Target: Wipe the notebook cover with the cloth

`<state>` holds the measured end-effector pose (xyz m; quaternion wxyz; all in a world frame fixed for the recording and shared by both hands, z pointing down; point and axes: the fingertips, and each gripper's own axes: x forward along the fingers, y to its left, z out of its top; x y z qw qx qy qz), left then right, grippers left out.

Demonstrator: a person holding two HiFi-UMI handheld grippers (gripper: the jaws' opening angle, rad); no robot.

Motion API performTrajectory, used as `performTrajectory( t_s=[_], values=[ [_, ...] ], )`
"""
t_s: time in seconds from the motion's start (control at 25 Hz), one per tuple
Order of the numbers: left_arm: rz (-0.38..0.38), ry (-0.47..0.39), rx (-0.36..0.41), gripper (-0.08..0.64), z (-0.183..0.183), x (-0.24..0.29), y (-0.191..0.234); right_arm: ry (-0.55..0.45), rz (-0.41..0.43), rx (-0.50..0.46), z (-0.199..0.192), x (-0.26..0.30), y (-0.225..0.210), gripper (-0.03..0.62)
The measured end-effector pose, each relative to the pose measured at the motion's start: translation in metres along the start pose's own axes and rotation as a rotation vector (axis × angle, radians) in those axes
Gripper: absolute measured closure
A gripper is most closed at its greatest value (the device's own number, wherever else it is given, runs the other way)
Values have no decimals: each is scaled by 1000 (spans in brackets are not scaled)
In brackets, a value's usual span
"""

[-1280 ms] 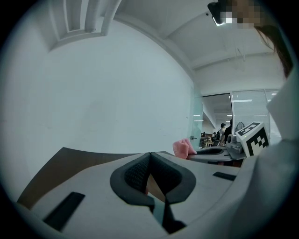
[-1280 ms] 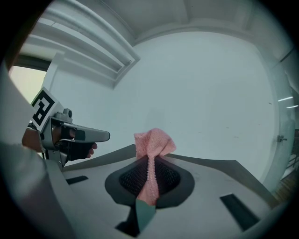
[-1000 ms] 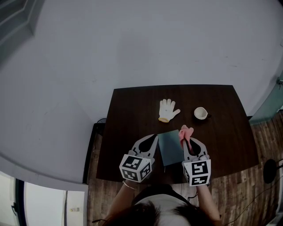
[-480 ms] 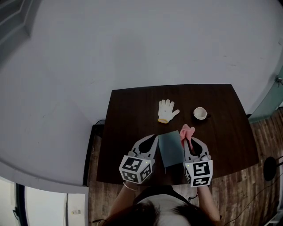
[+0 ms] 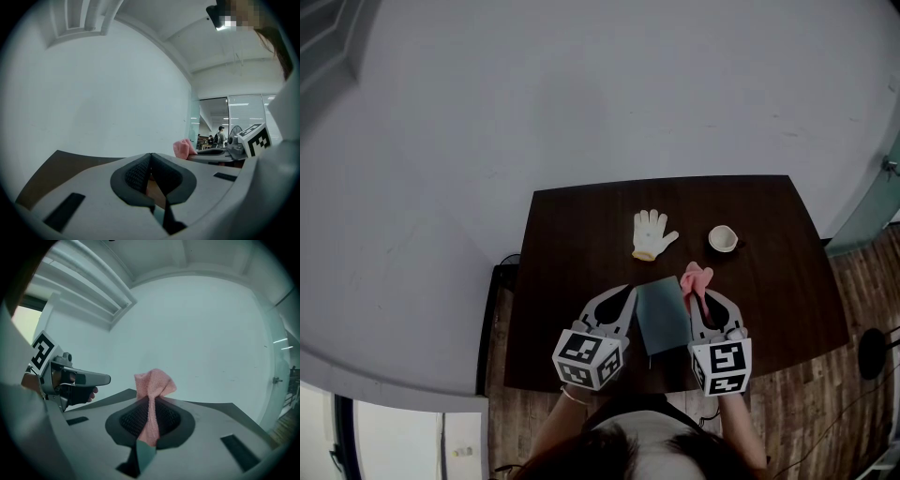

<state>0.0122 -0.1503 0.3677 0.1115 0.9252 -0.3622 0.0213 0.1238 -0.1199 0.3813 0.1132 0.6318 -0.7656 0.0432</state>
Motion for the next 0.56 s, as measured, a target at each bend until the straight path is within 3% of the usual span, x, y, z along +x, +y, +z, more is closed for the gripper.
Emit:
performTrajectory(
  t_s=[0.56],
  values=[
    [-21,12,-12,541,-5,7,-3,-7,-3,-7,2,2,-2,557]
  ],
)
